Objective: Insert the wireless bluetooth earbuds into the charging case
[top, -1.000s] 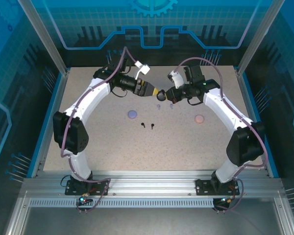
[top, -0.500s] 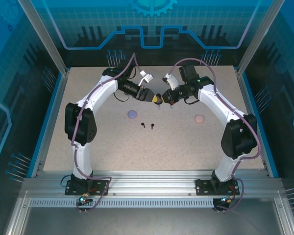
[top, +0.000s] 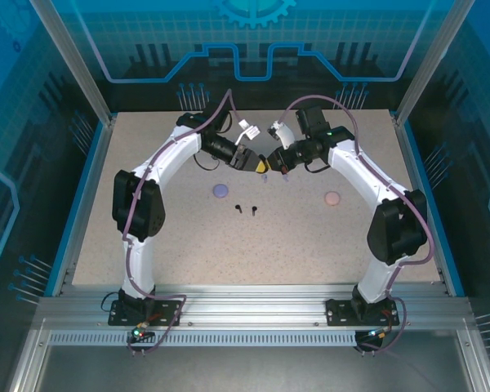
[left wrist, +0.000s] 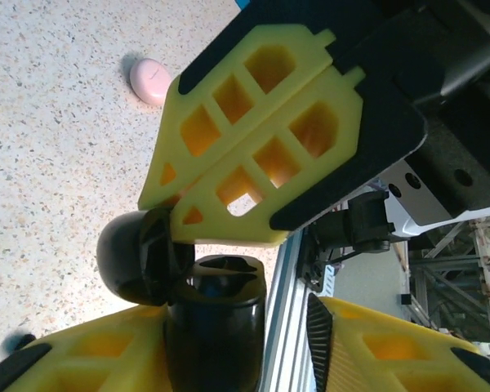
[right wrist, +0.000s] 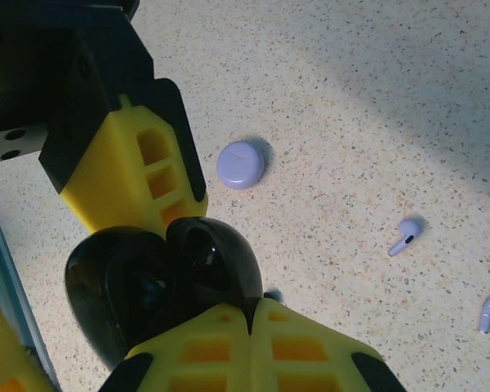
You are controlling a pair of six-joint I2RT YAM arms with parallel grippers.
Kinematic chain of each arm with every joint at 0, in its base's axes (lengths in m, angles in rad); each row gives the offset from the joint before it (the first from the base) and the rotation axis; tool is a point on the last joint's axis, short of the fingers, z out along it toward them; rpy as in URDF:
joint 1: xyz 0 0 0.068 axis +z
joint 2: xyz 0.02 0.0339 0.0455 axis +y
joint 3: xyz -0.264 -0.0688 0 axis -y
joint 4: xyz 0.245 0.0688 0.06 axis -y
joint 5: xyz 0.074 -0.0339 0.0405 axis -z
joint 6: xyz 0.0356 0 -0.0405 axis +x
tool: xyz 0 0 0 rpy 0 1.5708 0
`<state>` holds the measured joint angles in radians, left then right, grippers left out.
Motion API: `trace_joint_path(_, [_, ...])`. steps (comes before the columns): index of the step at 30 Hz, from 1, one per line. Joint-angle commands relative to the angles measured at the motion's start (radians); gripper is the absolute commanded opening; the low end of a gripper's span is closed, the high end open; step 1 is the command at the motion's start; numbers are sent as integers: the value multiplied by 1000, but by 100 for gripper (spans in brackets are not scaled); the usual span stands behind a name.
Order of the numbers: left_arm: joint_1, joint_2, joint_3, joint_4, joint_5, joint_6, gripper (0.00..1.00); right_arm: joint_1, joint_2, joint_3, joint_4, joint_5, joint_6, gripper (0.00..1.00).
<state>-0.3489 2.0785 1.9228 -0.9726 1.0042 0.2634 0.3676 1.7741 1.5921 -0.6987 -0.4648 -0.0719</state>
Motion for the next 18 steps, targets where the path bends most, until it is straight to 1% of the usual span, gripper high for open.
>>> trace_joint_path(1, [-4,20,28,-30,52,25,36,10,15,26,-3,-20,5,0])
trace_joint_path(3, [-4,19,28,-33,57,30,30,10,15,22,1,-17,7,0])
trace_joint_path(10, [-4,20,28,-27,63,27,17,10,13,19,14,-14,20,0])
trace_joint_path(14, [-4,20,28,-16,66,23,4,10,6,21,21,-4,34,0])
trace_joint_path(15, [-3,20,28,-12,65,20,1,8,0,20,23,3,41,4])
trace_joint_path(18, [-1,11,24,11,47,8,0,-4,-27,10,40,11,78,27])
